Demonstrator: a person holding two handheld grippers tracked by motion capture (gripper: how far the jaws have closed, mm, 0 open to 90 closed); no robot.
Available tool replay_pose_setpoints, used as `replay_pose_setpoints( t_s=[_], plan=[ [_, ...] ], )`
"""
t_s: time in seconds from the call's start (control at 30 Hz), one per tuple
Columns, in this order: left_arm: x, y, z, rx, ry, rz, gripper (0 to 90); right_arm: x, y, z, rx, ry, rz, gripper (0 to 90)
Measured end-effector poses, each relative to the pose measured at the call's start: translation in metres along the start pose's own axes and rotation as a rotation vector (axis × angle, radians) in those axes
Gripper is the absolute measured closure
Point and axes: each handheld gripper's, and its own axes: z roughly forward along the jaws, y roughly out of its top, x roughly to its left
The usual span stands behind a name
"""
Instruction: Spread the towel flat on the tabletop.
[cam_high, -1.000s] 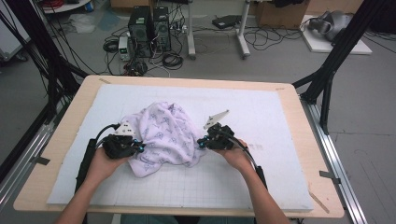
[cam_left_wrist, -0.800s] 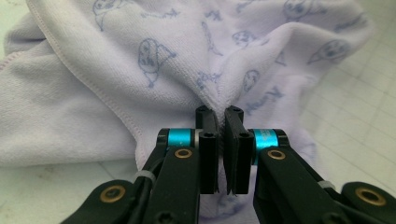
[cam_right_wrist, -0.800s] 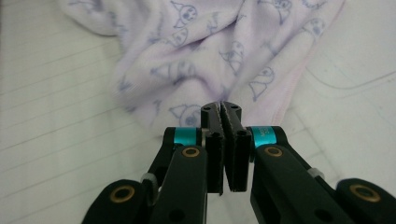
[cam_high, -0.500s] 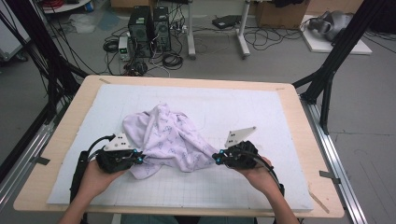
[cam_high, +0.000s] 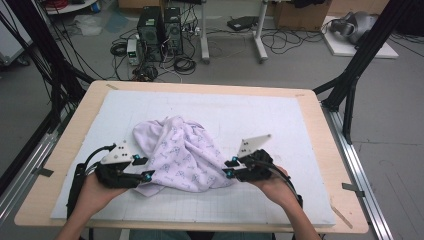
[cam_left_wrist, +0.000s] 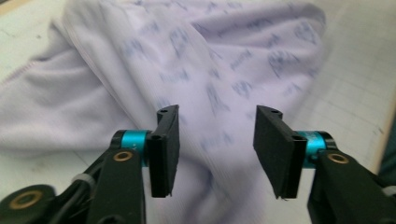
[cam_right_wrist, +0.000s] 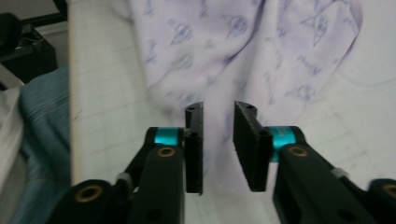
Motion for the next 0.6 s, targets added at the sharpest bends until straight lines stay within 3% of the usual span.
replay_pose_setpoints(
  t_s=[0.1,0.13,0.2,0.23,0.3,0.33,0.37,0.4,0.43,0.5,0.6],
  plan=[
    [0.019,0.012,0.022,-0.015,0.029,-0.046,41.0,-0.022,0.012,0.022,-0.018,-0.005,0.043,55.9],
    [0.019,0.012,0.022,-0.015,0.029,-0.046,40.0,-0.022,0.012,0.022,-0.018,-0.005,0.043,55.9],
    [0.035,0.014,0.047,0.027,0.051,-0.082,38.9,-0.04,0.017,0.044,-0.001,-0.032,0.074,48.1],
    [0.035,0.014,0.047,0.027,0.051,-0.082,39.5,-0.04,0.017,0.044,-0.001,-0.032,0.074,48.1],
    [0.042,0.01,0.065,0.08,0.036,-0.103,45.1,-0.052,0.014,0.063,0.035,-0.043,0.1,47.6],
    [0.042,0.01,0.065,0.08,0.036,-0.103,53.7,-0.055,0.012,0.069,0.054,-0.057,0.101,49.1],
    [0.043,0.008,0.07,0.101,0.026,-0.091,53.7,-0.055,0.012,0.069,0.054,-0.057,0.101,49.1],
    [0.042,0.006,0.075,0.12,0.034,-0.081,60.7,-0.056,0.01,0.074,0.077,-0.061,0.101,53.2],
    [0.042,0.006,0.077,0.127,0.033,-0.073,74.1,-0.058,0.006,0.082,0.115,-0.067,0.1,68.1],
    [0.039,0.006,0.078,0.126,0.015,-0.059,82.7,-0.056,0.004,0.085,0.129,-0.051,0.087,80.9],
    [0.037,0.006,0.074,0.121,0.009,-0.055,84.7,-0.055,0.004,0.083,0.121,-0.036,0.089,84.5]
  ],
)
